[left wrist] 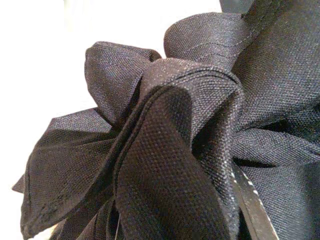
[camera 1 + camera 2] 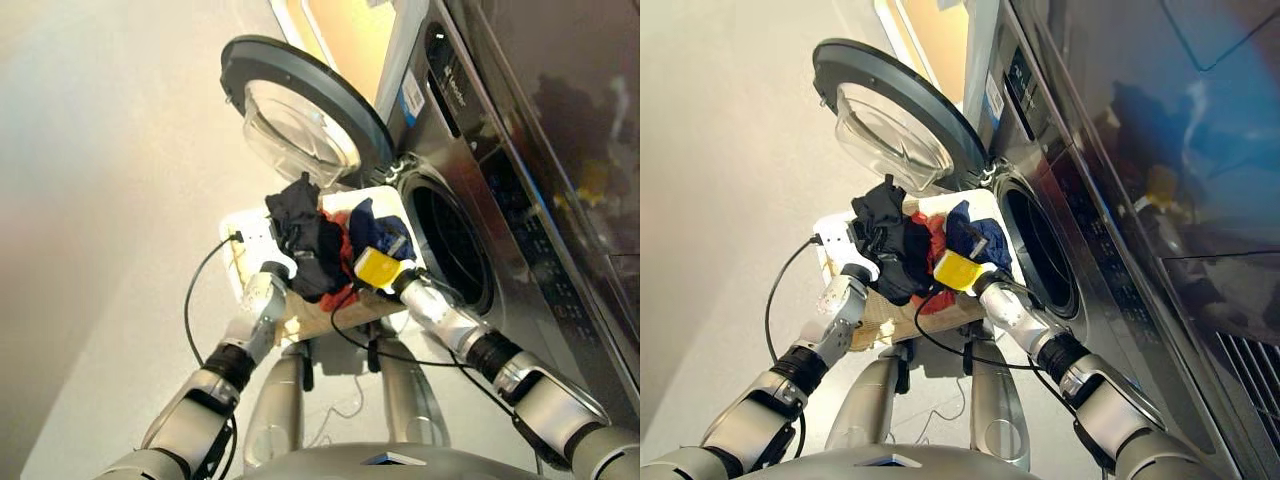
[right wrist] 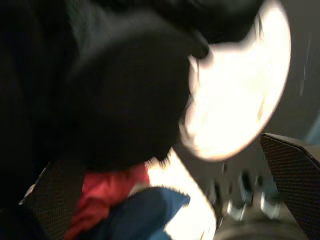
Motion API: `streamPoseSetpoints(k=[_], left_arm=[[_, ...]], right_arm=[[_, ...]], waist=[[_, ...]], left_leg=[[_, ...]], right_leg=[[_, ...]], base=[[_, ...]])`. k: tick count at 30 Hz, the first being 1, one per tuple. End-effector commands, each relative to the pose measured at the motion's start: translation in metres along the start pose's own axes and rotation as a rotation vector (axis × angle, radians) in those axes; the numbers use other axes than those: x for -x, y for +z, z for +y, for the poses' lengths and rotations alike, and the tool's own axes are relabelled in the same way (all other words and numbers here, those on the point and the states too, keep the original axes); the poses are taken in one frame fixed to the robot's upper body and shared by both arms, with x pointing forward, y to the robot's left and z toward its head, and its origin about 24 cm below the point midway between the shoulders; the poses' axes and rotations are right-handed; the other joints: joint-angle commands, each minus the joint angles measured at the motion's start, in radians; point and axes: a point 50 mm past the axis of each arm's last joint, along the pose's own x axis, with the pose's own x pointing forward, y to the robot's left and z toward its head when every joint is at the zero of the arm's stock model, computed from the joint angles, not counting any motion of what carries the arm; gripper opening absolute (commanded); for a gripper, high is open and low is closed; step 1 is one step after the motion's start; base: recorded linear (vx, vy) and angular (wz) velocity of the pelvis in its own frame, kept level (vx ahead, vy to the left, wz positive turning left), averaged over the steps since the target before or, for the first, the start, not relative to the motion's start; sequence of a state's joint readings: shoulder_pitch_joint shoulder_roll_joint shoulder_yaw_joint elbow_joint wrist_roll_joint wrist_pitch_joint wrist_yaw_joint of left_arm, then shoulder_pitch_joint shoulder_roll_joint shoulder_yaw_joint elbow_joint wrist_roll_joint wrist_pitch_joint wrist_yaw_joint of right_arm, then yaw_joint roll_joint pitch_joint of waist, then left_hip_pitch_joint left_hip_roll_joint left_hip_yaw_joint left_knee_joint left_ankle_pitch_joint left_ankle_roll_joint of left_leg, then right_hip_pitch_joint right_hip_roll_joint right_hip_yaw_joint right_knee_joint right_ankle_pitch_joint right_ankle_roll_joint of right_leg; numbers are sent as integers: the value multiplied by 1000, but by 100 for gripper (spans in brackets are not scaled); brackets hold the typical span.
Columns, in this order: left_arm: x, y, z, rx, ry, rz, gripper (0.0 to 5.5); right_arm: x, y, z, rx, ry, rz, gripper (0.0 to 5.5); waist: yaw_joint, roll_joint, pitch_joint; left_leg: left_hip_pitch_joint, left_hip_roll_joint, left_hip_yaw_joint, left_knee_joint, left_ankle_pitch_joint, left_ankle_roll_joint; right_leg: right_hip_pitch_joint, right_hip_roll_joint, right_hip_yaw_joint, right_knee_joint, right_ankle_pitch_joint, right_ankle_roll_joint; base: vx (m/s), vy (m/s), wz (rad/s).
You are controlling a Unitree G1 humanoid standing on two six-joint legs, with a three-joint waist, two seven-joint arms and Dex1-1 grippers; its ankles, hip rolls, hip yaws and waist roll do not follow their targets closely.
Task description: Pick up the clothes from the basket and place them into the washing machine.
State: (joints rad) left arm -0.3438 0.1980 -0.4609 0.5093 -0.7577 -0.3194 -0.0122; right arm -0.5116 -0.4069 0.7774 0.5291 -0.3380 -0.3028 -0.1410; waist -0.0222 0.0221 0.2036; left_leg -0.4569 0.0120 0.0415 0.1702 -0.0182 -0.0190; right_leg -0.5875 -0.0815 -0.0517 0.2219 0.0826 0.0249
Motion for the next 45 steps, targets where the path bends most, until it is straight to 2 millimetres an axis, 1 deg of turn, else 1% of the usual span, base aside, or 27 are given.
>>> streamPoseSetpoints(k=[1,3,5,8,11,13,14,15,18,20,25,26,27,28,32,34,37,38,40,42,43,44,45], left_arm=[[-7,22,-24,70,-114,-113,0],[-7,19,-30,108,-131,-98,0],[-7,18,-41,139,-178,-89,0],[-5,15,-53,198,-229,-65,0],[-3,15,-65,242,-287,-48,0],[-1,16,-72,261,-327,-36,0],[0,14,-77,274,-349,-24,0],[1,14,-80,284,-365,-17,0],[4,13,-86,281,-406,3,0],[5,11,-87,280,-413,16,0],[7,11,-83,278,-407,20,0],[7,10,-82,277,-405,22,91],[7,10,-81,270,-402,24,507],[7,10,-81,270,-402,24,550],[7,12,-64,261,-338,0,550],[7,18,-55,258,-289,-42,550],[9,25,-34,277,-178,-102,550],[10,28,-26,269,-134,-126,550],[13,33,-12,260,-54,-174,550],[18,41,1,270,42,-247,550],[21,40,8,301,89,-262,550],[22,39,10,305,110,-270,550],[24,42,16,280,148,-292,550]], right_arm=[[-13,35,-6,125,3,-178,550],[-17,39,-5,167,13,-195,550],[-21,39,-2,218,32,-194,550],[-28,40,-6,313,33,-199,550],[-34,40,-11,359,10,-185,550],[-38,41,-13,372,0,-183,550],[-41,41,-18,383,-13,-174,550],[-42,36,-16,380,-15,-145,550],[-44,32,-18,367,-41,-113,550],[-45,32,-21,353,-58,-105,0],[-42,31,-25,301,-98,-95,0],[-41,30,-25,290,-104,-91,0],[-40,29,-26,274,-114,-84,0],[-40,29,-26,274,-114,-84,0],[-31,15,-28,143,-206,-14,0],[-25,7,-27,94,-247,30,0],[-16,0,-33,-13,-336,66,0],[-11,-5,-33,-68,-375,93,0],[-4,-12,-32,-130,-424,131,0],[1,-20,-30,-232,-488,182,0],[4,-24,-30,-280,-521,205,0],[5,-26,-28,-302,-526,218,0],[7,-29,-28,-360,-562,237,0]], waist=[[1,11,-39],[4,17,-44],[7,27,-48],[10,42,-55],[17,53,-61],[21,58,-65],[22,59,-67],[25,61,-68],[28,64,-74],[28,65,-76],[26,61,-80],[26,61,-81],[25,60,-82],[25,60,-82],[24,61,-86],[23,62,-86],[23,59,-86],[22,59,-86],[23,58,-84],[25,59,-81],[25,59,-79],[26,60,-78],[27,61,-74]], left_leg=[[-31,-44,-9,7,17,16],[-40,-44,-8,16,15,19],[-47,-45,-9,20,14,21],[-60,-47,-9,25,13,23],[-71,-47,-9,28,14,24],[-77,-47,-9,31,13,25],[-80,-46,-10,32,13,25],[-84,-46,-10,34,13,25],[-89,-46,-12,36,13,25],[-94,-47,-12,38,13,25],[-97,-47,-13,38,14,26],[-97,-47,-13,38,14,26],[-98,-46,-12,38,15,26],[-98,-46,-12,38,15,26],[-103,-47,-10,34,19,26],[-106,-49,-9,34,20,26],[-113,-48,-7,33,23,26],[-114,-47,-6,33,24,26],[-118,-49,-3,32,26,26],[-122,-51,-1,29,28,25],[-126,-53,0,28,30,26],[-130,-53,0,28,30,26],[-136,-54,2,28,32,26]], right_leg=[[89,19,-19,-70,-11,50],[83,20,-16,-68,-12,50],[77,21,-16,-67,-14,48],[66,22,-13,-65,-17,46],[53,22,-13,-62,-16,45],[49,22,-14,-61,-16,44],[46,22,-14,-61,-15,44],[44,22,-14,-61,-15,43],[39,20,-16,-62,-14,42],[36,20,-16,-60,-14,42],[32,19,-15,-60,-11,42],[29,20,-15,-59,-10,42],[27,20,-15,-57,-10,41],[27,20,-15,-57,-10,41],[23,17,-16,-60,-5,42],[18,17,-14,-60,-3,42],[10,17,-11,-60,0,41],[6,16,-11,-59,2,41],[4,15,-10,-59,3,41],[-3,14,-7,-61,6,41],[-7,13,-6,-62,9,41],[-11,12,-6,-62,9,40],[-18,11,-5,-62,11,40]], base=[[0,0,0],[0,0,0],[0,0,0],[0,0,0],[0,0,0],[0,0,0],[0,0,0],[0,0,0],[0,0,0],[0,0,0],[0,0,0],[0,0,0],[0,0,0],[0,0,0],[0,0,0],[0,0,0],[0,0,0],[0,0,0],[0,0,0],[0,0,0],[0,0,0],[0,0,0],[0,0,0]])
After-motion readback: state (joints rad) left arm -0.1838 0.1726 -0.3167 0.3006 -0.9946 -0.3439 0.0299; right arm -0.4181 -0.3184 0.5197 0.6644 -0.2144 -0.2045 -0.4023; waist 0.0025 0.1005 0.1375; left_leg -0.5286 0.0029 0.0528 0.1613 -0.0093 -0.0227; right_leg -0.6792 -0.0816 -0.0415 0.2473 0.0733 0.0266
